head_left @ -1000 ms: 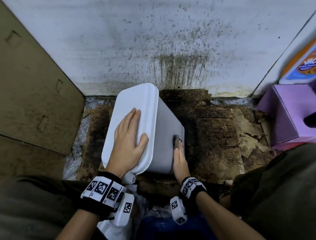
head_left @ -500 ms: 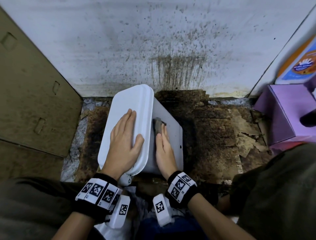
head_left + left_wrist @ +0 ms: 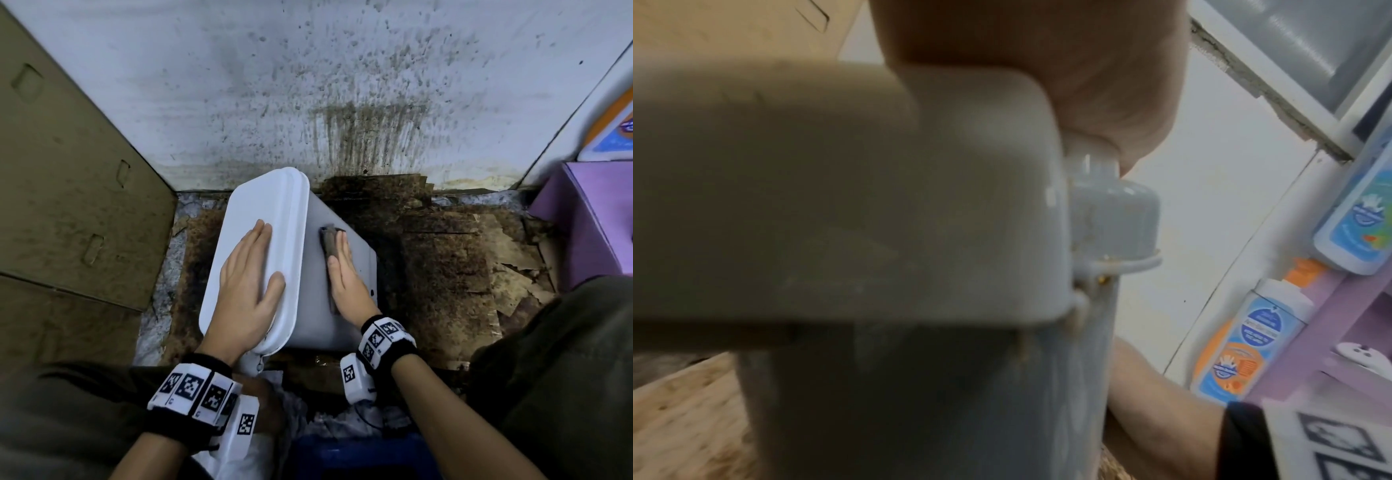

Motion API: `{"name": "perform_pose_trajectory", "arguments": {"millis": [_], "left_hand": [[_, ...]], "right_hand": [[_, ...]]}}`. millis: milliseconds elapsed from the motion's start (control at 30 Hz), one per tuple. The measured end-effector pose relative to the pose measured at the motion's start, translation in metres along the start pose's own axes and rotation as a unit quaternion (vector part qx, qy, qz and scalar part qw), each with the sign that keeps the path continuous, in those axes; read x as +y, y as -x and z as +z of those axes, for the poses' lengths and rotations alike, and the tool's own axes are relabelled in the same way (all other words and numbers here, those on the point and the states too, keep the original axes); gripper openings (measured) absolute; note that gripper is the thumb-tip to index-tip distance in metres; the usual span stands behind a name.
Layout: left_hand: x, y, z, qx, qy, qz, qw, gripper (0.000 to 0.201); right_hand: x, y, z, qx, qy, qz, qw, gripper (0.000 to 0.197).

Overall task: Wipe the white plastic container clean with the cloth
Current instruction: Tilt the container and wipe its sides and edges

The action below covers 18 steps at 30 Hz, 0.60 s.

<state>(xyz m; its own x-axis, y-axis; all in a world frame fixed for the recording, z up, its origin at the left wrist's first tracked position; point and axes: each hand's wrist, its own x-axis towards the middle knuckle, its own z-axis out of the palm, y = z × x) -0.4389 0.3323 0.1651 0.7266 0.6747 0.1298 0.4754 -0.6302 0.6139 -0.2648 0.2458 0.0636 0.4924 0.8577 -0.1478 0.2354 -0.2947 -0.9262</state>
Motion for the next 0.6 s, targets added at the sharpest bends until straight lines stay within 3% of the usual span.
{"name": "perform_pose_trajectory", "arguments": {"millis": [333,600], "left_hand": [[-0.005,0.002,-0.01,0.004,0.03,-0.005,1.0,0.065],[-0.008,0.001,-0.01,-0.002,0.044,-0.003,0.999,0.065]], "right_hand": [[0.05,-0.01,-0.018,0.026,-0.025,0.242,0.97,0.059],[0.037,-0.016,-0.011,0.071,-0.095,0.25,0.961,0.055]]}}
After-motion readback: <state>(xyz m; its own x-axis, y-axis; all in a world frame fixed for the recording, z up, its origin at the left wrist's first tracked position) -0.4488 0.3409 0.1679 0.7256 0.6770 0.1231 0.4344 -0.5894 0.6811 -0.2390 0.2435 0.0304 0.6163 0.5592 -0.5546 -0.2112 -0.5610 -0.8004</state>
